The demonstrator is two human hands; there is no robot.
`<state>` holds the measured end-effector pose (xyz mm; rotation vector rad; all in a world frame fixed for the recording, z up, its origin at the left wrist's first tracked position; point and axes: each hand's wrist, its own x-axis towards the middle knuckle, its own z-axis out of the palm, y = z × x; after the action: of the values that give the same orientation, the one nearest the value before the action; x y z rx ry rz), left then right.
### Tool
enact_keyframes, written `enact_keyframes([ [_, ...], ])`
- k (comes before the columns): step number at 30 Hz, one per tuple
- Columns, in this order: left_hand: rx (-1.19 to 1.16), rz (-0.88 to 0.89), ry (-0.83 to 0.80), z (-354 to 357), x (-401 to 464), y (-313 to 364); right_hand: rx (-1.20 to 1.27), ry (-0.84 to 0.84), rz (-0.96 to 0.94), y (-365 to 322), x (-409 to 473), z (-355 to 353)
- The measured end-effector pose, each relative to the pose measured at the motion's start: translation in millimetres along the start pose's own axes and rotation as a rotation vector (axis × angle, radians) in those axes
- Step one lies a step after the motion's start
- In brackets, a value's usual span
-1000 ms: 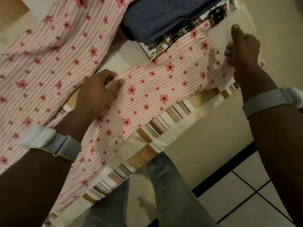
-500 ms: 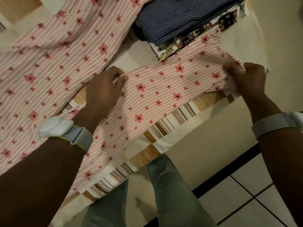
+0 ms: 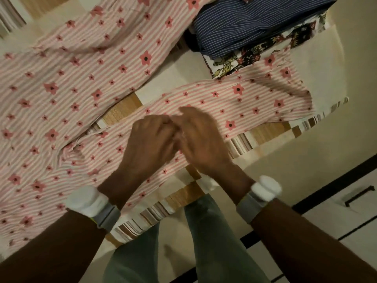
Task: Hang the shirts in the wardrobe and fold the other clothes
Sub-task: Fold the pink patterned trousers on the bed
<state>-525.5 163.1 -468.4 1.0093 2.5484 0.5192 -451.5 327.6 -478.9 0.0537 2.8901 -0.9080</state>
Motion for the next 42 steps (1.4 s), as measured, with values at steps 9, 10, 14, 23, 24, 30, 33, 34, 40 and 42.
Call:
enact_keyframes([
  [9, 0.155, -0.105, -0.159, 46, -5, -7, -0.421, -0.016, 0.26, 115, 4, -24],
  [10, 0.159, -0.116, -0.157, 47, -4, -7, -0.407, 0.022, 0.353, 129, 0, -36],
  [14, 0.184, -0.143, -0.18, 47, -4, -7, -0.281, 0.174, 0.729, 160, -9, -65],
  [23, -0.324, -0.56, 0.571, -8, -146, -26, -0.047, 0.063, -0.018, -26, -15, 25],
  [24, -0.283, -0.691, 0.623, -7, -176, -35, -0.006, -0.021, -0.16, -52, -21, 43],
  [30, -0.353, -1.409, 0.844, 6, -328, -99, 0.024, -0.439, -0.654, -167, -52, 130],
  [33, -0.573, -1.638, 0.838, -1, -349, -125, -0.125, -0.559, -0.669, -201, -63, 157],
  [34, -0.559, -1.66, 0.798, 1, -354, -131, -0.19, -0.575, -0.644, -205, -65, 162],
  [40, -0.677, -1.584, 0.614, 2, -372, -140, -0.307, -0.485, -0.506, -228, -63, 176],
  [42, -0.682, -1.512, 0.615, 0, -382, -145, -0.193, -0.475, -0.483, -232, -60, 178],
])
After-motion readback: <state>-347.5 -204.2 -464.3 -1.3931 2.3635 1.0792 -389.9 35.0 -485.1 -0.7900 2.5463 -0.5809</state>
